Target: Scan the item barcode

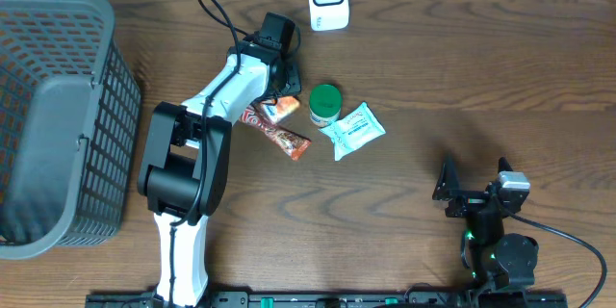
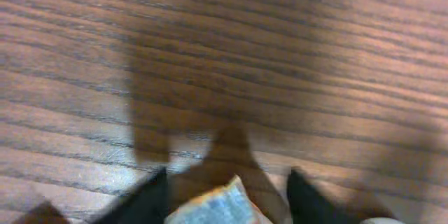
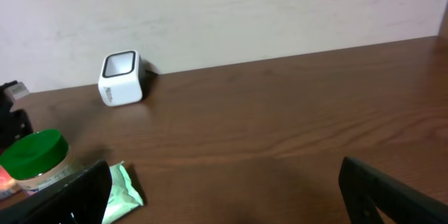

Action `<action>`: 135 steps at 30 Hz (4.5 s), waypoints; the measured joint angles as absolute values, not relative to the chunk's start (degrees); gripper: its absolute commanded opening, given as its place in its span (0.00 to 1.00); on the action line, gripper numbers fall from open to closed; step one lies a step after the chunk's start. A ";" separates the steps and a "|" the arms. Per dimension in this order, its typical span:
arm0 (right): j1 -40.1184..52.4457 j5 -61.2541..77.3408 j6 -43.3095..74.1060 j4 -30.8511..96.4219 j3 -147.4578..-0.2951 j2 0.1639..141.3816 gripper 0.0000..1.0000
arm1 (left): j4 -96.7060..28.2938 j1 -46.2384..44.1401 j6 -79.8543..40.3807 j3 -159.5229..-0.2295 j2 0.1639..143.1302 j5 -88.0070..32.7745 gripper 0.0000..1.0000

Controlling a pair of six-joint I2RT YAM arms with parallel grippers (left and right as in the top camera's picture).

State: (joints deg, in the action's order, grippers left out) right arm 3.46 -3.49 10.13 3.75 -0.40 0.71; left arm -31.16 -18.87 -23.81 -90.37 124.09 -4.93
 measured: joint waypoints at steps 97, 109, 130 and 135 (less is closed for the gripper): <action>3.46 -3.49 10.13 3.73 -0.40 0.73 0.99 | -17.02 -14.26 13.26 -78.83 22.74 43.70 0.99; 3.46 -3.49 10.13 3.75 -0.40 0.73 0.99 | -16.21 -5.50 9.82 -75.96 22.74 39.92 0.99; 3.46 -3.49 10.13 3.73 -0.40 0.73 0.99 | -16.45 -5.34 5.82 -75.11 10.94 38.22 0.99; 3.46 -3.49 10.13 3.75 -0.40 0.73 0.99 | -16.45 -5.34 5.78 -74.48 10.94 38.22 0.99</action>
